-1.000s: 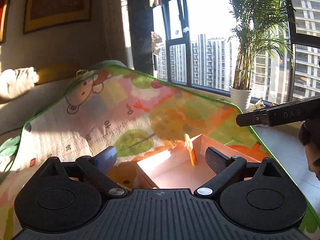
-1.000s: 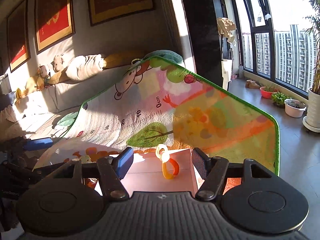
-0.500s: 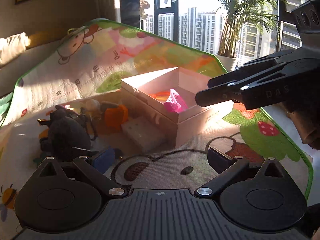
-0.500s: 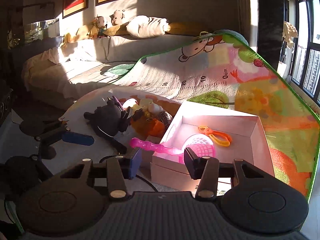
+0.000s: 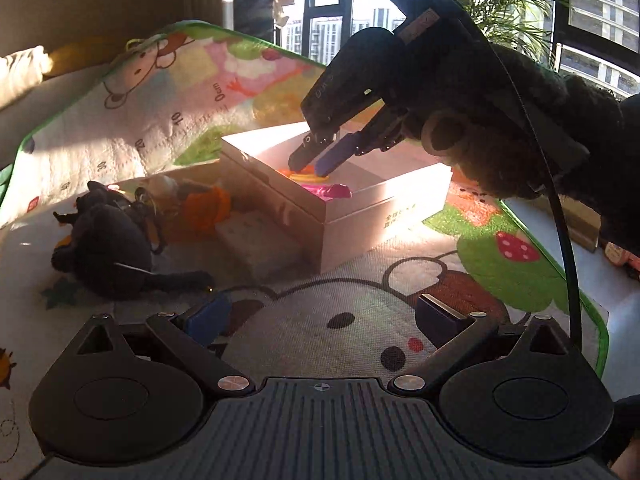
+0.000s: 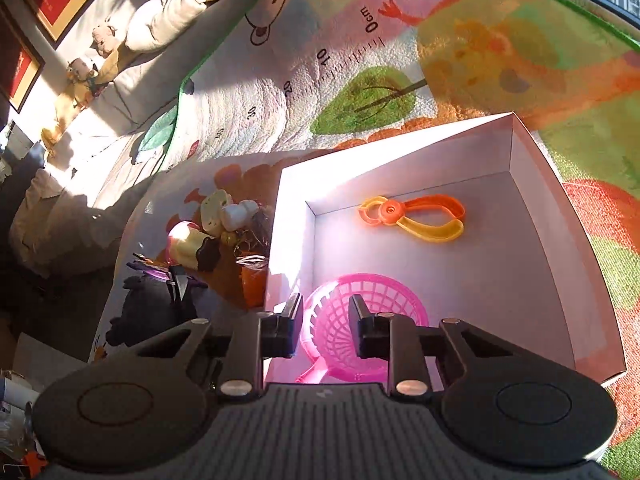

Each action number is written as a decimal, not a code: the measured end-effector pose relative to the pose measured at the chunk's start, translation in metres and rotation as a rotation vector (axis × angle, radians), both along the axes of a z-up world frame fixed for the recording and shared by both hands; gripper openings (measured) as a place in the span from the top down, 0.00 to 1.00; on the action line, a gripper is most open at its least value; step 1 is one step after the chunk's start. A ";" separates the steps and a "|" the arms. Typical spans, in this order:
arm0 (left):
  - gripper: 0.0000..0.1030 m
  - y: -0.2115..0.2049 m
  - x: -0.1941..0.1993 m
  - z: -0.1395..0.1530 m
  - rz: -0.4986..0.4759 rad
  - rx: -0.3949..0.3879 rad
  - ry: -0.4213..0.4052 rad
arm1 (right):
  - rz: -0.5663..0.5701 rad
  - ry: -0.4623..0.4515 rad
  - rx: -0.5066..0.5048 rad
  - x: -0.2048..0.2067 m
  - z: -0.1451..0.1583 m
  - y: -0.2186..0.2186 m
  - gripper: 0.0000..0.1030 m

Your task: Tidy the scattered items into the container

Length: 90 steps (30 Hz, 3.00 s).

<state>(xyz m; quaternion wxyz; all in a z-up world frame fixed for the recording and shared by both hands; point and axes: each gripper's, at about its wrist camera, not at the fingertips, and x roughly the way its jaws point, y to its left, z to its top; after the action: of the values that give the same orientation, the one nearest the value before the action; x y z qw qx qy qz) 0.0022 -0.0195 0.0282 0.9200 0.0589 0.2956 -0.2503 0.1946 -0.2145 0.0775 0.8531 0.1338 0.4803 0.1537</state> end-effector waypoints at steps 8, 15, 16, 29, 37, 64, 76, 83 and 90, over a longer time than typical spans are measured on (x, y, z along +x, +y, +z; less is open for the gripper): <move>0.01 0.016 0.005 -0.005 0.034 -0.043 0.056 | -0.132 0.128 -0.027 0.009 -0.015 -0.035 0.78; 0.01 0.013 0.004 -0.005 0.035 -0.034 0.054 | -0.119 0.169 0.068 0.026 -0.032 -0.035 0.92; 0.01 0.015 0.004 -0.006 0.040 -0.031 0.057 | -0.121 0.117 0.056 0.027 -0.024 -0.036 0.92; 0.01 0.015 0.034 -0.015 0.130 0.121 -0.023 | -0.071 -0.440 -0.143 -0.064 0.042 -0.054 0.59; 0.01 0.009 0.048 -0.014 0.257 0.244 -0.196 | 0.061 -0.518 -0.267 -0.171 -0.010 -0.032 0.59; 0.22 0.066 0.006 -0.007 0.281 0.201 -0.082 | 0.375 -0.681 -0.535 -0.205 -0.028 0.085 0.72; 0.03 0.015 -0.015 0.019 -0.093 -0.030 -0.104 | 0.225 -0.573 -0.384 -0.208 -0.018 0.027 0.70; 0.03 -0.011 0.022 -0.031 -0.121 0.202 -0.081 | 0.134 -0.545 -0.335 -0.216 -0.027 -0.012 0.69; 0.03 -0.009 0.074 -0.024 -0.215 0.189 -0.085 | 0.122 -0.495 -0.271 -0.207 -0.041 -0.019 0.68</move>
<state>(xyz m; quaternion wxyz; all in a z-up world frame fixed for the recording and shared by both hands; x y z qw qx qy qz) 0.0757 -0.0283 0.0044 0.8900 0.1874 0.2705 -0.3156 -0.0128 -0.2334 0.0363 0.9437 -0.0522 0.2810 0.1668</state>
